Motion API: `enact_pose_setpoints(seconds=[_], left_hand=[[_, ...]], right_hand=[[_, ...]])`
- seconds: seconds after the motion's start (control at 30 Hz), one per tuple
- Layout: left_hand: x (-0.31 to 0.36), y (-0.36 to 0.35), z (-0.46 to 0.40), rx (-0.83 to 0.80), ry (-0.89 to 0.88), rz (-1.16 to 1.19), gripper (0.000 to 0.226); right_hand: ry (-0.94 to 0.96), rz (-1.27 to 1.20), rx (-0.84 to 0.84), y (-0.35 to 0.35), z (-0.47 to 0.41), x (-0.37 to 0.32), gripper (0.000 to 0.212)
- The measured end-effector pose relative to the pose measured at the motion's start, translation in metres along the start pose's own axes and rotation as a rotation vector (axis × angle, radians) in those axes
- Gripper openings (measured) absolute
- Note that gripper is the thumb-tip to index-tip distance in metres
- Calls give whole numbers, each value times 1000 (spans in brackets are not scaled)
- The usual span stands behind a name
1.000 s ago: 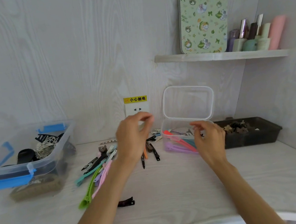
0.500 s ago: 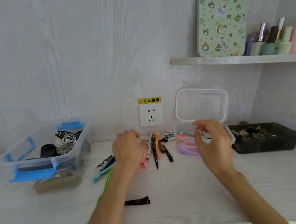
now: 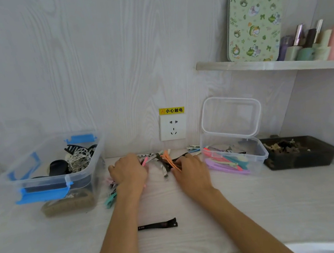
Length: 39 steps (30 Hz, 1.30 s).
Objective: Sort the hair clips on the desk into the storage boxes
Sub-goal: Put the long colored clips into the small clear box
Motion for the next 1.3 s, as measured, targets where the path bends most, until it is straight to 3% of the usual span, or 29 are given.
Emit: enact_pose_setpoints(seconds=[0.2, 0.37, 0.53, 0.63, 0.73, 0.83, 0.93, 1.07, 1.17, 1.23, 1.3], left_hand=[[6, 10, 4, 24, -14, 8, 40], [19, 36, 16, 200, -65, 303, 29], [48, 46, 27, 296, -246, 774, 20], [77, 47, 39, 299, -418, 932, 18], [106, 49, 47, 303, -530, 968, 24], [141, 49, 51, 280, -629, 957, 28], [180, 40, 58, 197, -740, 852, 28], [216, 6, 54, -15, -751, 751, 26], [228, -9, 59, -142, -840, 610, 39], [216, 2, 60, -88, -873, 576, 45], [182, 17, 51, 29, -766, 540, 35]], right_hand=[[-16, -340, 59, 15, 7, 12, 21], [101, -447, 189, 39, 10, 4, 19], [180, -193, 580, 111, 8, 47, 24], [104, 104, 473, 114, -2, 105, 27], [58, 126, 225, 94, -6, 133, 35], [62, 46, 194, 93, -6, 134, 46], [70, -102, 282, 98, -4, 139, 33], [0, -257, 516, 115, 3, 151, 23], [-69, -306, 708, 129, 14, 157, 19], [-76, -321, 767, 135, 22, 155, 18], [-43, -344, 761, 135, 28, 146, 18]])
Point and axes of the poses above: each hand's wrist, its own z-axis away from the middle knuckle, its own y-axis out of the back of the hand, x = y × z, the point moved 7 cm from there along -z, towards the middle knuckle, and after that the axes turned 2 degrees about -y, right-handed, at the moved point
